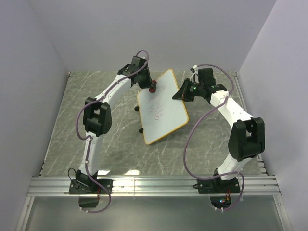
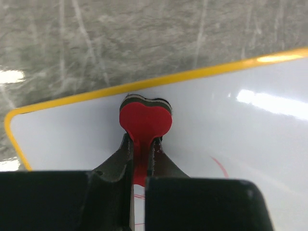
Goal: Erase the whiteboard
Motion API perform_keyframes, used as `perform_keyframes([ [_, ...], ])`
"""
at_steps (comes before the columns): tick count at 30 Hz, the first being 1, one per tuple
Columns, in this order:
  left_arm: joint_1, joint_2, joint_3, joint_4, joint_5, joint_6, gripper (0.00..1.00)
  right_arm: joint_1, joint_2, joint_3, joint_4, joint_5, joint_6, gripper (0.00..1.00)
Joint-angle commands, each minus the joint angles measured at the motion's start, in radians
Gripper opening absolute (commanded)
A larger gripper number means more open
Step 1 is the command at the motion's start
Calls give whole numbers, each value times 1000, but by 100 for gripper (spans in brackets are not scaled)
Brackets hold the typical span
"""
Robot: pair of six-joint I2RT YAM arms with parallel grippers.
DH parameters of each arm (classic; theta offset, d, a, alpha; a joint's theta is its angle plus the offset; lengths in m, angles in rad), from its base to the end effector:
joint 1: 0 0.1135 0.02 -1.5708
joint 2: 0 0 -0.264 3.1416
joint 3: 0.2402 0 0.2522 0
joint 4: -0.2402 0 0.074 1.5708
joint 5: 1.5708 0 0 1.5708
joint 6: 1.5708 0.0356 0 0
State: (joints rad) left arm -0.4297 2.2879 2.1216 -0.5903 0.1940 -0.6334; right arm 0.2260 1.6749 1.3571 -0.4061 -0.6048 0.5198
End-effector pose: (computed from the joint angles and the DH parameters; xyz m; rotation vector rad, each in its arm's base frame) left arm 0.4737 -0.2246 0.2563 -0.1458 2.4304 -0.7357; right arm 0.3622 0.1040 0.2881 0.0171 2.3728 1.0685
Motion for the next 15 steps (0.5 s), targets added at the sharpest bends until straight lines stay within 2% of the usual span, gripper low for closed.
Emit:
perform_keyframes([
  [1,-112,7,58,42,100,24,0,35,29,33,3,-32,-75,0],
  [10,-205,-45,3,112,151,-45,0,35,69,33,7,-41,-60,0],
  [15,-215,-53,-20,127,145,-58,0,35,69,39,6,-39,-58,0],
])
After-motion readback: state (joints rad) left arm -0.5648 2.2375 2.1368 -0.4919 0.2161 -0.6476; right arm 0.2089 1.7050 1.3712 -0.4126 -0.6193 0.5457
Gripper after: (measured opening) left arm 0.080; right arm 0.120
